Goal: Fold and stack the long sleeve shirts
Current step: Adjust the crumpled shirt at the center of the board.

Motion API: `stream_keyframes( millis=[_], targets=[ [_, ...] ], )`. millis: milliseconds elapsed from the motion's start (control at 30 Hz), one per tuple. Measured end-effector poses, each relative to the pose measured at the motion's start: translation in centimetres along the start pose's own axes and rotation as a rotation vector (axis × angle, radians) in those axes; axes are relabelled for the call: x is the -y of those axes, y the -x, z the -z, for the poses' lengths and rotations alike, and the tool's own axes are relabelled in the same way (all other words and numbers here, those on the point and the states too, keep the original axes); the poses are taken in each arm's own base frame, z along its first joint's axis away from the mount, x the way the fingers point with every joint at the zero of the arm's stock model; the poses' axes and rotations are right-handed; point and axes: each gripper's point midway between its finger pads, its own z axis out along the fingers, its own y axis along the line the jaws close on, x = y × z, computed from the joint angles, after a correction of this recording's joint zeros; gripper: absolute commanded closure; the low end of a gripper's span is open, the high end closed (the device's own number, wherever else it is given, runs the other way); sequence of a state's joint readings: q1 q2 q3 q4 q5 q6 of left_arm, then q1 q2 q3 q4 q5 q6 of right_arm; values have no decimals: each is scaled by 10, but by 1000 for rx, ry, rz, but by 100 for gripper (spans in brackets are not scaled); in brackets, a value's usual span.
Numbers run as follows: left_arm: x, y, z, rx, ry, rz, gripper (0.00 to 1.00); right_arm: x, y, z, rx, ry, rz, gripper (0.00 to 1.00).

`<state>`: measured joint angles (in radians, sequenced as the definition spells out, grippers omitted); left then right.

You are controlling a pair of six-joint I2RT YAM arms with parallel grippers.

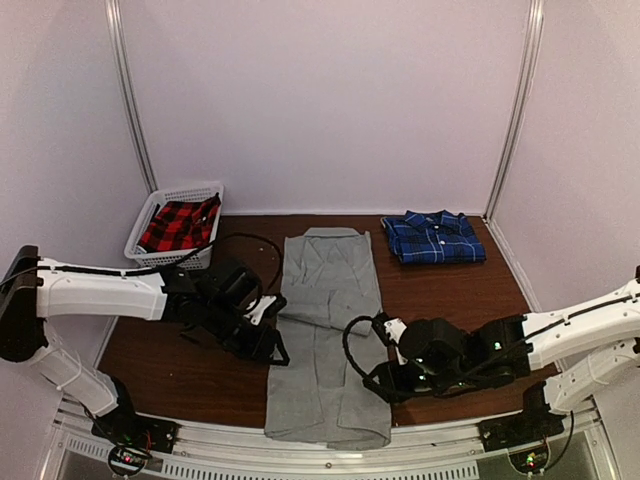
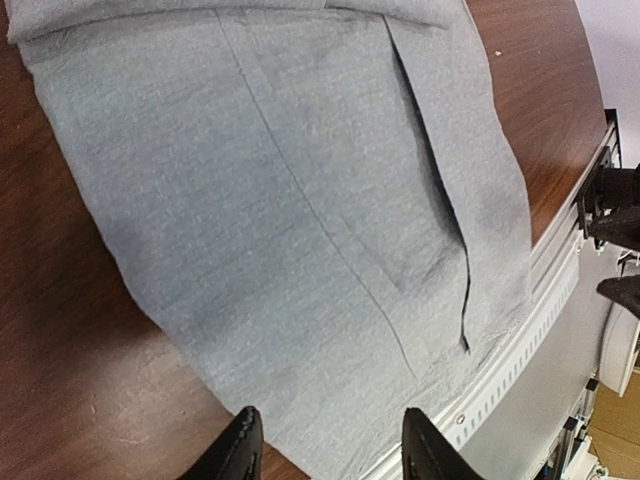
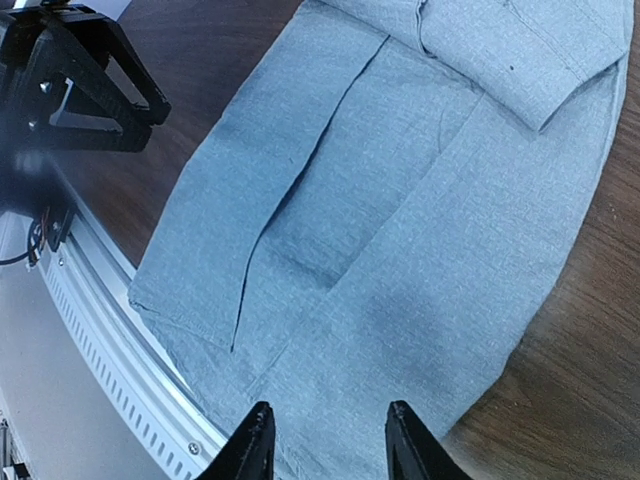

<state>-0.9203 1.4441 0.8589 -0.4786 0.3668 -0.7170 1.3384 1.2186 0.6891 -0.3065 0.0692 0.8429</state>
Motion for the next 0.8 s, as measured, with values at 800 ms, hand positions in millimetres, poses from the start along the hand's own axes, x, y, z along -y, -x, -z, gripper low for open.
stream_keyframes(
  millis=[800],
  targets=[
    [-14,-30,-55,-97,-56,51,52,21,-74,-47,-213,-69,-29,61]
  ],
)
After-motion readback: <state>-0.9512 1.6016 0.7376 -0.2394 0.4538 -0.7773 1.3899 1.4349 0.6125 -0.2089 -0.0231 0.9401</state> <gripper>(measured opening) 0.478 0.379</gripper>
